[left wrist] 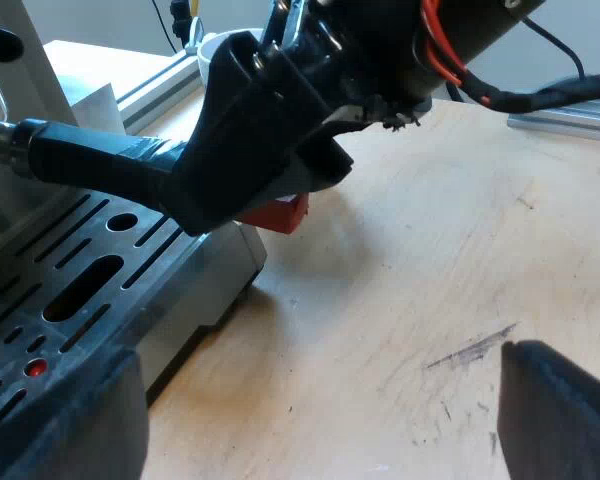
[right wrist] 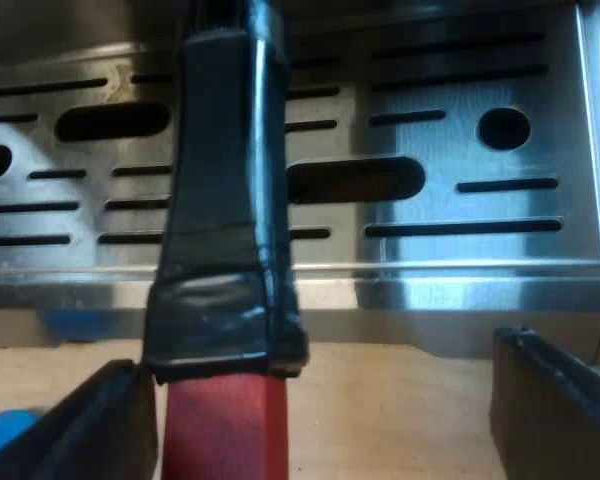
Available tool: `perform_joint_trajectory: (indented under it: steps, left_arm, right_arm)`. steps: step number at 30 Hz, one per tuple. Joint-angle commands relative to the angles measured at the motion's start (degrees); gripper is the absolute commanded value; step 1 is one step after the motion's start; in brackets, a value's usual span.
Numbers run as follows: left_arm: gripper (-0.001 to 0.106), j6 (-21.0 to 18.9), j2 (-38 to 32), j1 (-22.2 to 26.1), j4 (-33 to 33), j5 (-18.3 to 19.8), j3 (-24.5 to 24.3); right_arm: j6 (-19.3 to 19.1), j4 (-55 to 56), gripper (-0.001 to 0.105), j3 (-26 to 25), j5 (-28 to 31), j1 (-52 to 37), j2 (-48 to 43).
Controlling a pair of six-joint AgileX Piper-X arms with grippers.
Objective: Grind coffee beans and then tamp
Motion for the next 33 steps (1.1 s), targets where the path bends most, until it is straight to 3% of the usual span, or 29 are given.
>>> perform_joint_trajectory:
  steps: [1,9,10,13,30,33]
  left_arm:
    - [0.073,-0.1,-0.1,-0.4,-1.1,0.4,-0.1]
    - [0.073,-0.1,-0.1,-0.4,-1.1,0.4,-0.1]
    - [0.073,-0.1,-0.1,-0.4,-1.1,0.4,-0.1]
    - [0.073,-0.1,-0.1,-0.4,-1.1,0.4,-0.1]
    - [0.073,-0.1,-0.1,-0.4,-1.1,0.4,-0.1]
    - [0.073,-0.1,-0.1,-0.4,-1.1,0.4,-0.1]
  right_arm:
    - [-3.2,-0.5,0.07,0.3,-1.7,-0.4,-0.4]
    - [-6.1,-0.5,0.07,0.8,-1.8,-0.4,-0.1]
    - [-9.7,-1.6,0.07,0.8,-2.1,-0.4,0.8]
    - [-11.7,-4.2,0.07,0.8,-3.1,-0.4,2.2]
    - [-9.9,-4.8,0.069,0.9,-2.8,-0.4,3.5]
    - [-9.9,-4.8,0.059,0.9,-2.8,-0.4,3.5]
